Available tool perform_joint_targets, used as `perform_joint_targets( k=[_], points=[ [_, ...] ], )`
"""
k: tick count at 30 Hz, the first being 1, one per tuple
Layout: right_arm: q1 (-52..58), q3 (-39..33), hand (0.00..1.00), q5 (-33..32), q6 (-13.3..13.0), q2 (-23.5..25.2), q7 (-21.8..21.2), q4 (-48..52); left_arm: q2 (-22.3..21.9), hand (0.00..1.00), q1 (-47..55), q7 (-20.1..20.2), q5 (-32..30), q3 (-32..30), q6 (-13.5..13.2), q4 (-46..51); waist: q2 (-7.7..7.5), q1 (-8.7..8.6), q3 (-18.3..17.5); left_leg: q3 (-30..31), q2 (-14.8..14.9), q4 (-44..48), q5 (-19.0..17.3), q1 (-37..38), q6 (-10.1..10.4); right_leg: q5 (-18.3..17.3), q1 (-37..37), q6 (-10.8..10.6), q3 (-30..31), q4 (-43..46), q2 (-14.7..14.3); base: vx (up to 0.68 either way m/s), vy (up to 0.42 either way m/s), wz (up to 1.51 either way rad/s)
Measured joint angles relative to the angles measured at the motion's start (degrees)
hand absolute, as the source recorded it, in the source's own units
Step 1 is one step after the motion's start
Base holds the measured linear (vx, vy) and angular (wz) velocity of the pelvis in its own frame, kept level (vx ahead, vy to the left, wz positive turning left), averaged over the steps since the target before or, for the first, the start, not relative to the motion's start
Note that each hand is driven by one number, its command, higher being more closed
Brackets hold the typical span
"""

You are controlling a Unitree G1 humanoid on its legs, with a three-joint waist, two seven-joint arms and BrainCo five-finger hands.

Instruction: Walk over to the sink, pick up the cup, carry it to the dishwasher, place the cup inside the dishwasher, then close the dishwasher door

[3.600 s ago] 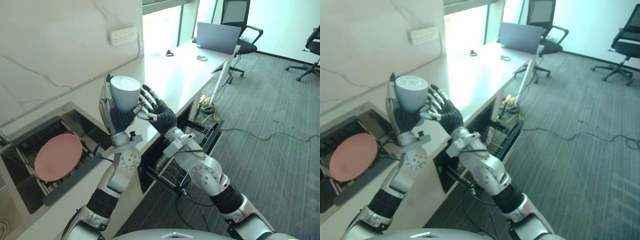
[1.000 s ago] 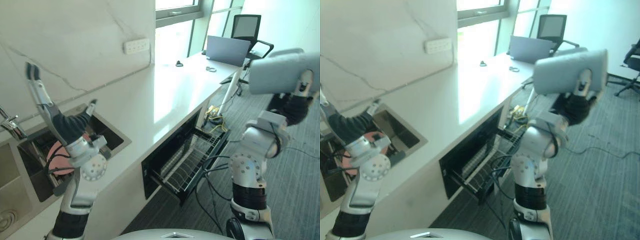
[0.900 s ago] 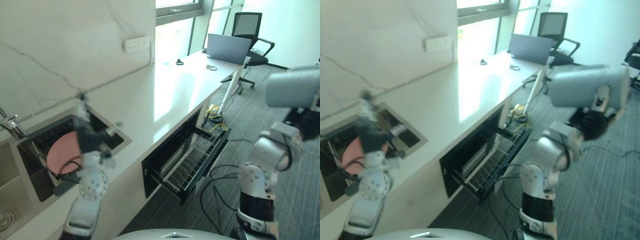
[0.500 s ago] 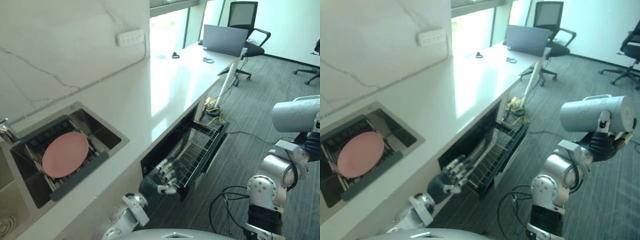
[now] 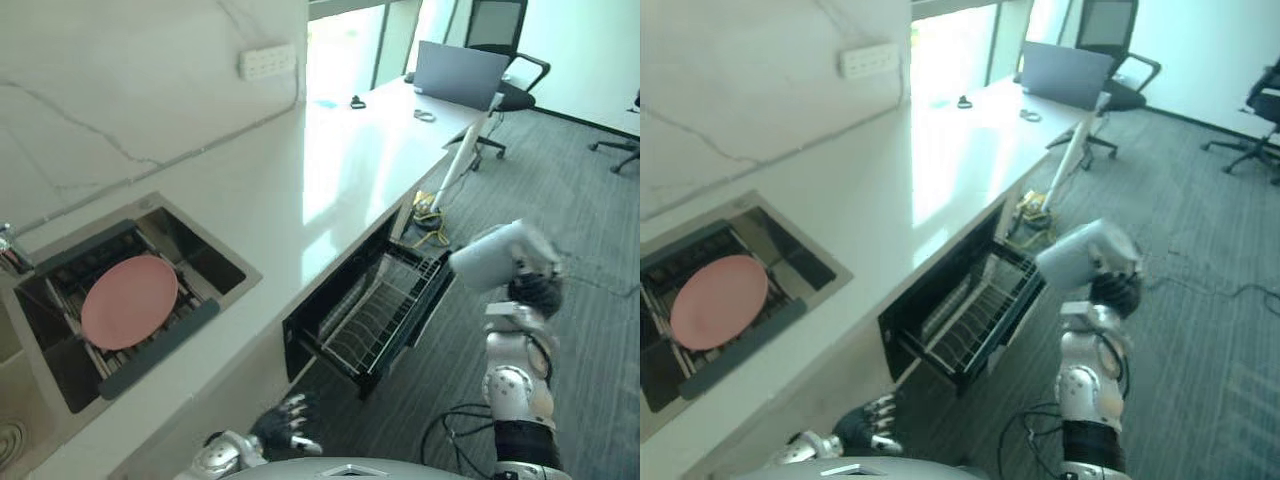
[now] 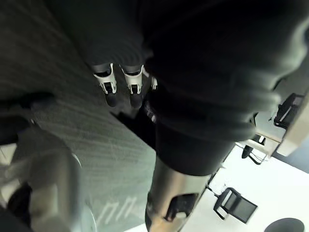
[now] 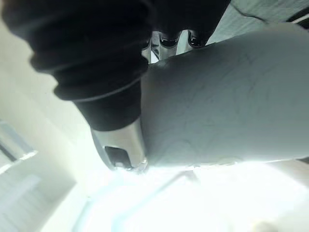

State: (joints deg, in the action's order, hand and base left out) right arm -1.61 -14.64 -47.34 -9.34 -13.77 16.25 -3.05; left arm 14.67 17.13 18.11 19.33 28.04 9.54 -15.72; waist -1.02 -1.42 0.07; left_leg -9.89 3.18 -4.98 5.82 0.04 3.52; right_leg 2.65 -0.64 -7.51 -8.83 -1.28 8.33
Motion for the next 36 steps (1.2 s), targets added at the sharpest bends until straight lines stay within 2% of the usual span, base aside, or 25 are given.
perform_joint_targets(
  k=[1,4,7,10,14,18,21,25,27,29,33,36],
  points=[
    [0.17,1.66,1.00,0.64,1.39,0.01,-0.89,-1.56,-0.18,0.00,-0.05,-0.61,-3.90,-0.51,-0.78,-1.98,-0.45,-0.06,0.38,0.84,-0.28,0.00,0.01,-0.01,-0.03,-0.45,-0.34,0.17,-1.08,-0.01,0.32,0.00,0.016,0.37],
    [0.29,5.69,1.00,2.98,3.05,1.20,-1.40,-5.01,-0.08,0.00,-0.20,-2.15,-9.85,-1.19,-1.86,-6.57,-0.38,0.72,0.52,2.11,-0.79,0.00,-0.13,-0.21,-0.25,-1.12,-0.90,-0.07,-2.44,-0.12,0.58,0.01,0.015,0.28],
    [0.23,7.47,1.00,3.19,3.13,3.08,-2.45,-10.49,-0.32,0.00,-0.58,-4.28,-15.45,-3.28,-3.16,-10.63,-0.52,1.13,0.95,3.75,-1.34,0.00,-0.29,-0.71,-0.49,-1.73,-1.57,-0.40,-4.30,-0.13,1.02,0.04,0.006,0.30],
    [-0.86,7.61,1.00,3.27,3.14,3.89,-2.46,-15.51,-1.04,0.00,-0.89,-5.67,-18.69,-4.61,-3.99,-12.64,0.08,1.56,1.31,4.07,-1.94,0.01,-0.32,-1.01,-1.05,-1.56,-1.81,-0.45,-4.78,0.00,1.50,0.08,0.022,0.13],
    [-1.36,7.70,1.00,5.05,3.14,4.08,-2.45,-19.05,-2.03,0.00,-1.48,-7.90,-30.41,-5.83,-5.26,-13.00,1.02,1.37,1.93,5.19,-2.58,0.01,-0.12,-0.79,-1.51,-1.71,-3.01,-1.06,-6.42,-0.06,2.02,0.06,0.010,0.17],
    [-3.00,9.27,1.00,7.43,3.58,4.04,-2.32,-24.08,-3.96,0.00,-1.83,-8.22,-35.62,-8.07,-3.95,-13.10,1.23,1.78,2.77,5.89,-2.54,-0.02,-0.23,0.43,-1.36,-2.33,-4.63,-1.10,-7.73,0.10,1.94,0.00,-0.011,0.12],
    [-3.78,10.04,1.00,11.47,4.68,4.06,-2.35,-27.61,-5.35,0.00,-1.88,-9.40,-38.75,-10.34,-2.97,-13.37,2.10,2.36,3.19,6.82,-2.52,-0.03,-0.21,0.76,-1.31,-3.64,-4.64,-0.99,-8.39,1.41,2.11,-0.04,-0.005,0.13],
    [-4.35,10.05,1.00,16.29,5.88,3.66,-2.38,-31.99,-4.44,0.00,-1.96,-12.90,-42.19,-15.58,-2.07,-17.60,2.05,3.29,3.31,8.28,-2.66,-0.03,-0.36,-0.20,-0.85,-4.95,-4.52,-1.16,-10.23,2.14,2.38,-0.04,-0.002,0.21],
    [-5.25,10.05,1.00,17.38,6.32,3.00,-2.42,-33.95,-3.61,0.00,-1.69,-13.95,-43.89,-16.75,-0.66,-20.78,1.67,3.69,3.60,8.68,-2.84,-0.03,-0.28,-1.14,-0.87,-5.01,-4.22,-1.21,-10.90,2.12,2.51,0.00,0.002,0.20],
    [-8.51,10.07,1.00,19.56,7.47,1.18,-2.45,-36.95,-2.41,0.00,-1.90,-14.37,-47.01,-16.56,0.81,-23.68,1.96,4.08,5.83,10.06,-3.24,-0.01,0.26,-2.10,-1.19,-4.50,-4.02,-1.05,-12.39,2.15,2.67,0.03,0.005,0.29],
    [-14.36,10.09,1.00,22.02,8.22,-1.44,-2.13,-40.07,-1.76,0.00,-2.29,-15.26,-48.83,-16.41,2.08,-24.27,2.32,4.75,10.14,11.84,-3.73,0.03,1.92,-4.73,-1.75,-3.52,-2.61,-1.41,-14.05,2.06,2.84,0.01,0.013,0.32],
    [-19.54,10.13,1.00,24.43,8.21,-2.63,-1.84,-42.26,-1.74,0.00,-2.71,-16.29,-48.68,-15.03,2.12,-24.39,3.67,5.49,12.87,11.79,-4.27,0.03,2.35,-5.19,-2.00,-3.31,-2.21,-1.52,-14.21,2.22,3.37,0.00,0.023,0.05]
  ],
)
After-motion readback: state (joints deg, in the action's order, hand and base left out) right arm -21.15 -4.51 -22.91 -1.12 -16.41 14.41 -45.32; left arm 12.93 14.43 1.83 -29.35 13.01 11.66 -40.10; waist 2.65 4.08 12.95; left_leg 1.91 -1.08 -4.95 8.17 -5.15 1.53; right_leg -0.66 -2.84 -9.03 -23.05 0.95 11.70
